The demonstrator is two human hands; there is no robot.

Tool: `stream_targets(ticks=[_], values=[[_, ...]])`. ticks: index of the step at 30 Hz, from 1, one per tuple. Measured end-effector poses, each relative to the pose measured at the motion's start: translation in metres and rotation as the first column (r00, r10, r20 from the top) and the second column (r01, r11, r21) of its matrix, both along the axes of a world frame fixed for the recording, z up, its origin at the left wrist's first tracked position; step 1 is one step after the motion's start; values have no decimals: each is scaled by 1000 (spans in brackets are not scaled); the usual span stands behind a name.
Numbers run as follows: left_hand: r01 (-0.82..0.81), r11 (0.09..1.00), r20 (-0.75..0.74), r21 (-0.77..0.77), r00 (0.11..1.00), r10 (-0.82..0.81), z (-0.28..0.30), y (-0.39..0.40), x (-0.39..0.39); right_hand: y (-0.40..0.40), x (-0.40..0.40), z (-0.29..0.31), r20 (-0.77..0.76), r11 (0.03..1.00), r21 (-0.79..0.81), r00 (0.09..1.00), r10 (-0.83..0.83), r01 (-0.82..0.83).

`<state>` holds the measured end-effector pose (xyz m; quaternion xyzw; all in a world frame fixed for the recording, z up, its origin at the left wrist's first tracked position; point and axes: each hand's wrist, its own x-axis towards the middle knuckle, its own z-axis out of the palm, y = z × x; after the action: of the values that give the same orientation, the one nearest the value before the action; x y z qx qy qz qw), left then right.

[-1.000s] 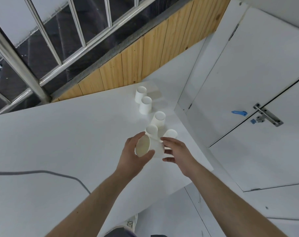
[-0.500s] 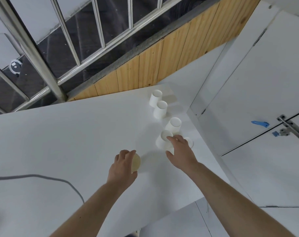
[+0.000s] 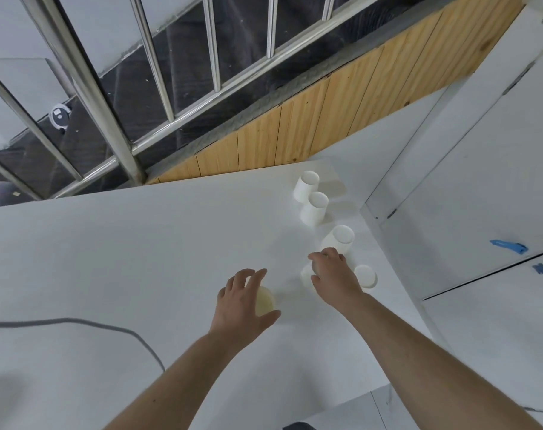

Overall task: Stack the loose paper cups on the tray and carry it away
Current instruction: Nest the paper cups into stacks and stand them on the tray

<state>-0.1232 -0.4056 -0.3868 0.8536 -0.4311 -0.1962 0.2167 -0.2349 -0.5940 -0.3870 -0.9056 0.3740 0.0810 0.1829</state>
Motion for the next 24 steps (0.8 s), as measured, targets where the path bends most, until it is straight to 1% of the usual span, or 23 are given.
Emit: stream_targets(ticks=[2,3,4,5,6,7,8,9,10,11,12,13,14,15,16,17,18,19,20,21,22,24], values=[[-14,999,-36,-49,999,12,2,-3,-1,2,-1,2,56,999,24,998,-30,29],[-30,996,-63,-78,998,25,3,-5,0,4,1,4,119,996,66,991,-69,62],[-51,992,-99,-112,994,40,5,-7,-1,5,2,7,202,983,140,969,-144,117],[-77,986,-138,-150,989,56,7,-10,-1,8,4,12,286,949,256,923,-258,186],[-102,977,-178,-189,982,68,10,-12,-2,11,5,20,349,874,415,844,-408,251],[-130,966,-220,-225,972,79,13,-14,-2,14,6,29,359,751,596,742,-565,284],[-162,952,-271,-259,958,90,17,-16,-2,17,8,38,311,596,754,648,-695,277],[-195,937,-333,-290,938,92,21,-18,-2,19,7,46,240,442,865,579,-779,237],[-226,920,-399,-320,913,86,25,-19,-2,21,7,53,174,314,933,543,-822,176],[-253,904,-457,-345,886,73,30,-20,-3,23,4,58,127,220,969,529,-839,116],[-269,889,-497,-371,866,55,33,-21,-3,25,2,62,98,158,985,529,-843,70],[-278,877,-517,-392,855,40,36,-21,-4,27,0,64,82,124,991,533,-842,42],[-280,868,-524,-410,852,27,38,-22,-5,28,-2,65,74,112,993,540,-839,38],[-280,861,-519,-424,855,22,40,-22,-6,30,-3,64,79,130,990,553,-830,55],[-271,859,-502,-434,865,19,40,-21,-7,32,-4,64,103,188,978,574,-813,92],[-251,862,-468,-440,884,18,39,-21,-7,33,-4,62,155,298,943,600,-785,146],[-215,872,-417,-441,909,13,38,-21,-8,34,-6,62,238,448,870,623,-745,204],[-167,886,-353,-433,935,4,37,-21,-8,36,-7,60,342,605,758,643,-685,241],[-117,901,-289,-418,957,-10,36,-22,-9,39,-8,61,444,730,640,659,-607,241],[-76,915,-235,-396,972,-22,35,-23,-10,42,-9,60,516,806,550,671,-533,217],[-48,925,-195,-376,980,-29,34,-23,-12,44,-9,60,547,841,507,684,-483,187],[-4,939,-139,-344,989,-47,31,-25,-16,46,-9,58,532,876,458,743,-405,150]])
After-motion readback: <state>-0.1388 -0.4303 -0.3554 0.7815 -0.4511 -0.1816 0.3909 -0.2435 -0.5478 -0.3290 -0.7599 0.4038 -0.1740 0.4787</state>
